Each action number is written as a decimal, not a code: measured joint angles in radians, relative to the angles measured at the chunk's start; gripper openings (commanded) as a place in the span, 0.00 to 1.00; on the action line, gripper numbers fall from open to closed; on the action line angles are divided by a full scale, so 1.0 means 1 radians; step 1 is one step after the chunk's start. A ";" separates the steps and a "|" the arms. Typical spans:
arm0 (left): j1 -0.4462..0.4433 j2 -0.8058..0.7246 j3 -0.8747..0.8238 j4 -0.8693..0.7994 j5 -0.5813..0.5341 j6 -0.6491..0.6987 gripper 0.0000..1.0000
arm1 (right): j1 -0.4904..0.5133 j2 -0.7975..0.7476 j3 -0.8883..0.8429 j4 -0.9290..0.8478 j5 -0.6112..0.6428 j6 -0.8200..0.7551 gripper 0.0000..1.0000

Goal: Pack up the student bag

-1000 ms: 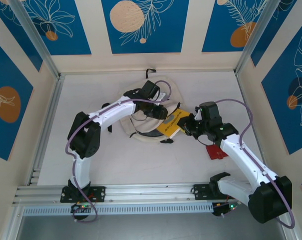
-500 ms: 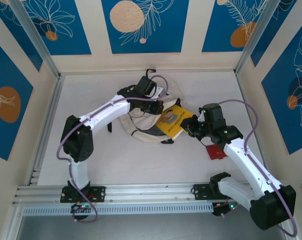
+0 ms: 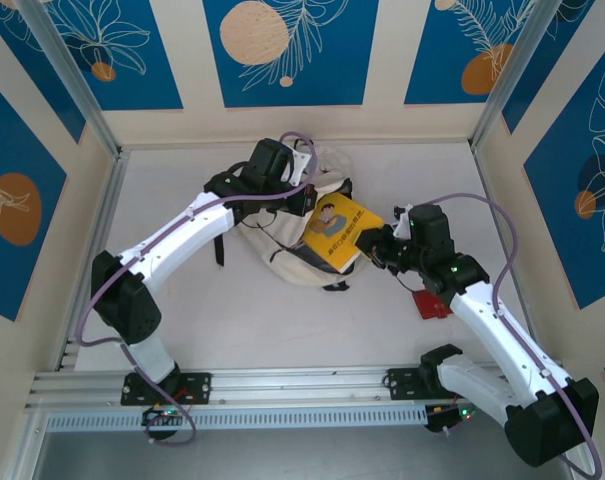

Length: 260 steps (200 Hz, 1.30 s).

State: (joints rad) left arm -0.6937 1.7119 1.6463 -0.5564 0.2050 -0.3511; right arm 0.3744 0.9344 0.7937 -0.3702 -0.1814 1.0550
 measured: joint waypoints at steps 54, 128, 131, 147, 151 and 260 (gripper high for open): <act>0.000 0.000 -0.001 0.034 0.004 -0.043 0.02 | 0.073 0.184 -0.013 0.174 0.060 0.085 0.04; 0.000 0.000 -0.002 0.047 0.010 -0.082 0.02 | 0.089 0.431 0.023 0.281 0.190 0.218 0.04; 0.000 0.000 -0.002 0.047 0.009 -0.085 0.02 | 0.090 0.448 0.032 0.283 0.192 0.225 0.04; 0.000 0.000 -0.002 0.047 0.002 -0.090 0.02 | 0.091 0.522 0.074 0.304 0.192 0.254 0.04; 0.000 0.000 -0.002 0.047 0.001 -0.093 0.02 | 0.092 0.539 0.085 0.310 0.192 0.256 0.04; 0.000 0.000 -0.002 0.046 -0.114 -0.175 0.04 | 0.156 0.867 0.197 0.607 0.178 0.341 0.49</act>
State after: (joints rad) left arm -0.6937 1.7119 1.6444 -0.5102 0.0906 -0.5262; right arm 0.5304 1.8019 0.9909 0.2363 -0.0032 1.3964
